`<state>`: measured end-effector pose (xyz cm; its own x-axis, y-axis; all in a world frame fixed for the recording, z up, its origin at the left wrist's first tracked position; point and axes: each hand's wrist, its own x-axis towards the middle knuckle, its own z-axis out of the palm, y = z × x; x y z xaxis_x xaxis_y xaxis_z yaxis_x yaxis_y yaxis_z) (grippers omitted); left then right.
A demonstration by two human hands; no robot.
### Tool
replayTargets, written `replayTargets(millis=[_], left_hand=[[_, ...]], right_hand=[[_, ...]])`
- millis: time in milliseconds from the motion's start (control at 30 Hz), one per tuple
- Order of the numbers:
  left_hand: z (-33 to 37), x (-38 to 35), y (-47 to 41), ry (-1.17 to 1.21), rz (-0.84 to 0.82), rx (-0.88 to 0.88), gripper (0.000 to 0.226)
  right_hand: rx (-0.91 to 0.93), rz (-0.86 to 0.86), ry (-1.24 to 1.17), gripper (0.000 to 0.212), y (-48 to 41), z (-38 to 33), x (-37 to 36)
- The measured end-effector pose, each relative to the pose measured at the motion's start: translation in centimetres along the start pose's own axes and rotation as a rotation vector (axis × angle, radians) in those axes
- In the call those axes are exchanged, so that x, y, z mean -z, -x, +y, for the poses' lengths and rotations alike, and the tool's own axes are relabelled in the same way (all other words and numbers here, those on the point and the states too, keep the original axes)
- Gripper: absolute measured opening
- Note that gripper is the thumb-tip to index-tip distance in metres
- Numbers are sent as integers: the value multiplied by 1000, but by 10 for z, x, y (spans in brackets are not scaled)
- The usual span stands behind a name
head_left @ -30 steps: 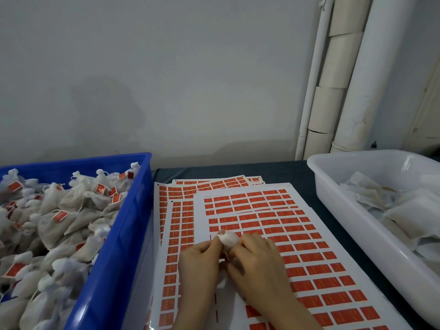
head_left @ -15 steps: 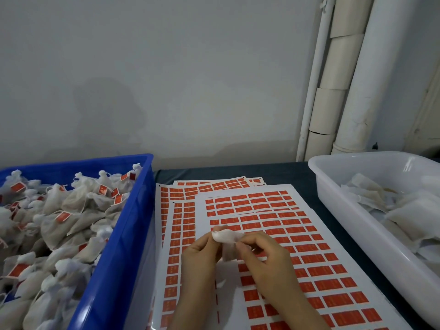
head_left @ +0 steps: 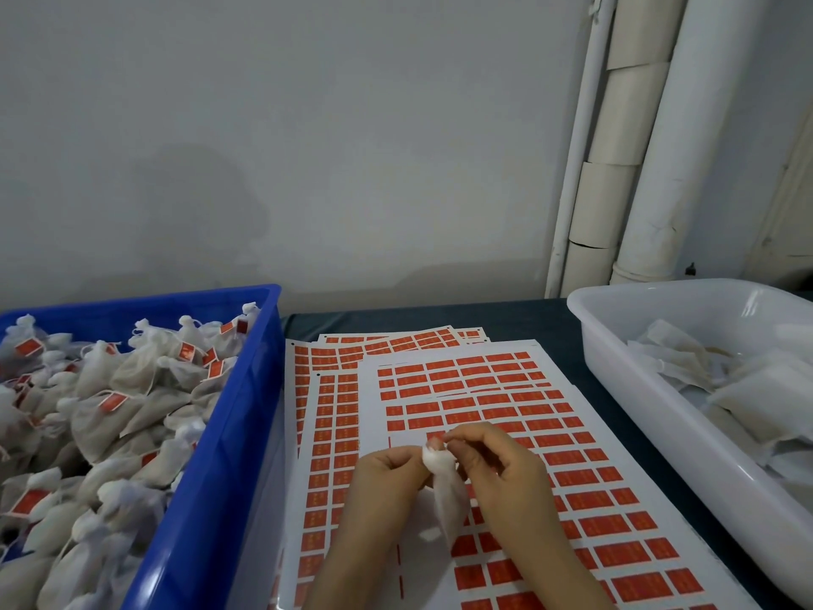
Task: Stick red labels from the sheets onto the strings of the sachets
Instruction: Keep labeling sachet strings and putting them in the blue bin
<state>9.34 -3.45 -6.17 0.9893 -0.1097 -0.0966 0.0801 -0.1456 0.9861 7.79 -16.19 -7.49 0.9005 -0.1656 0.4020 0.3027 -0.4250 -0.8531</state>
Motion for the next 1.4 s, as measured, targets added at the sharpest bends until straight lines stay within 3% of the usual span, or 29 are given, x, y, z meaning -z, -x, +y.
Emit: replayTargets(millis=[200,300,433,600,767,900,1033,1300,1400], left_hand=[[1,2,-1,25,-58,-31,26],[-1,0,-2,18,-64,-32,29],[-3,-3,-3,6,-15,-42,27],[-6,-8,-7,-27,77,-28,24],[-13,-11,-13,122,111,-34,16],[-15,-12,-15,192,129,-42,16],[-11,-14,-12,224,83,18,20],[-10,-11,-6,111,-25,-67,34],[-11,-13,-8,112,-41,-21,30]], right_hand=[[-12,-20,-22,27,-1,1,2],[-34,-32,-30,13,0,-2,1],[-70,-81,-88,24,1,-5,-1],[-53,-107,-11,3,1,0,-4],[-43,-186,14,11,2,4,-6],[-90,-120,-5,10,1,3,-5],[-182,-34,-54,7,-2,-2,-3],[-302,-79,-223,9,-4,-6,4],[-375,-84,-265,15,-5,-4,4]])
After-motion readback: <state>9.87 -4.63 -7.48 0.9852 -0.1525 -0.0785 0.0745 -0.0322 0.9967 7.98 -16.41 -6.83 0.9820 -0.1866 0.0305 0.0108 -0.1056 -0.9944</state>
